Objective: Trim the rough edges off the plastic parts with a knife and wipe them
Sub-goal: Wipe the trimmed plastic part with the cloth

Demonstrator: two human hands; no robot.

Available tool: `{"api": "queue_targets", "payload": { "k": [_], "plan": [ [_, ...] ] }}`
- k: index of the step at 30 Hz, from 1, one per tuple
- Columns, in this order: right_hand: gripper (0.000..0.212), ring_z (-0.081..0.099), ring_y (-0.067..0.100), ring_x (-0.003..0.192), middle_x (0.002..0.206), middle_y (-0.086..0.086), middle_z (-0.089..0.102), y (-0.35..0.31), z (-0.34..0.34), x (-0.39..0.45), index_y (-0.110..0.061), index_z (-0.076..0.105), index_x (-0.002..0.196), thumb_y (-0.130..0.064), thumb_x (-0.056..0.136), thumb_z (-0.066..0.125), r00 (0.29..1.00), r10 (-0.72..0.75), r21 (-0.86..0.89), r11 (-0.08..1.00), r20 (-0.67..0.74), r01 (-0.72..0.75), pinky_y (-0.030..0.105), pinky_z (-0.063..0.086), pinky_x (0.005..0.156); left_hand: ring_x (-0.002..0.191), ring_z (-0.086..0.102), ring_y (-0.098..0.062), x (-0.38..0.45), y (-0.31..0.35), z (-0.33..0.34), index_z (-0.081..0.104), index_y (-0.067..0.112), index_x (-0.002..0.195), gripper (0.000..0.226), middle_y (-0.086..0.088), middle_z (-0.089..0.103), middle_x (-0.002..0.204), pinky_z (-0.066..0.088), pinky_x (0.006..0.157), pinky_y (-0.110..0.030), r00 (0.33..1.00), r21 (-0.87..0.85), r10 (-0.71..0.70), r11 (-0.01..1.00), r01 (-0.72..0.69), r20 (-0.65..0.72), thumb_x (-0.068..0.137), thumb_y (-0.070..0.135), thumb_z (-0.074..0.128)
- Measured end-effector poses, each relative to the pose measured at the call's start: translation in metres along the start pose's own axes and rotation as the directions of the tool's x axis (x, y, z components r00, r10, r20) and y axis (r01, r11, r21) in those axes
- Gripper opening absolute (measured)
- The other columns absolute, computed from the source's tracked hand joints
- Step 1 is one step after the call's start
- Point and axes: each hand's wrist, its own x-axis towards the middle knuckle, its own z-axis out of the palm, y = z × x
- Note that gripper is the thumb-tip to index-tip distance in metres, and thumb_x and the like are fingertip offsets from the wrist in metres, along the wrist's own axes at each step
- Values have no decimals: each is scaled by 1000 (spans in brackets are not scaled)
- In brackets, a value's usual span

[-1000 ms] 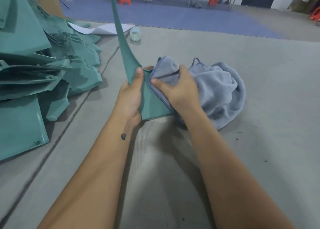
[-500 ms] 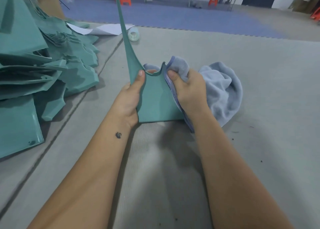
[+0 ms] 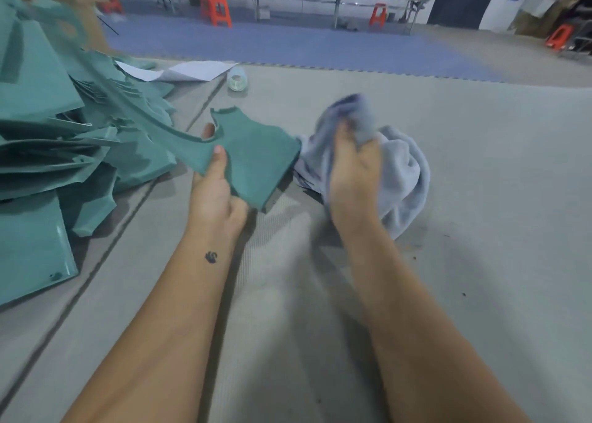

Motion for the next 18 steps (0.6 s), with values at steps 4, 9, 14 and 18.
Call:
{"api": "queue_targets", "payload": {
  "k": [4, 9, 14, 18],
  "plan": [
    [25, 50, 13, 124, 126, -3, 61, 30, 32, -37, -24, 62, 120, -24, 97, 53, 712, -146, -334, 807, 687, 488, 34, 32, 107, 78, 71, -8, -1, -5, -12, 55, 6, 107, 34, -4, 74, 83, 56, 71, -21, 991, 19, -114, 993, 113, 76, 107, 24, 25],
    [59, 1, 12, 150, 164, -2, 11, 56, 29, -25, -18, 15, 155, -41, 104, 31, 778, 27, -691, 481, 628, 540, 32, -6, 120, 76, 68, 1, -5, -6, -10, 58, 19, 92, 33, 10, 72, 71, 56, 74, -20, 973, 194, -227, 957, 216, 33, 102, 40, 35],
    [61, -1, 17, 151, 164, 0, 8, 57, 12, -9, -18, 10, 156, -42, 104, 31, 876, -16, -774, 460, 482, 435, 32, -7, 118, 125, 54, -28, -13, -10, 1, 45, 8, 140, 47, -17, 55, 135, 38, 109, -43, 951, 14, -261, 965, 262, 164, 104, 35, 30],
    [53, 14, 22, 148, 160, 6, 22, 59, -7, 6, -19, 24, 154, -38, 105, 35, 931, -67, -819, 455, 360, 349, 36, 1, 120, 104, 67, -23, -13, -13, 0, 60, 22, 113, 29, -8, 69, 114, 48, 99, -45, 966, 40, -187, 982, 183, 179, 104, 28, 34]
  ]
}}
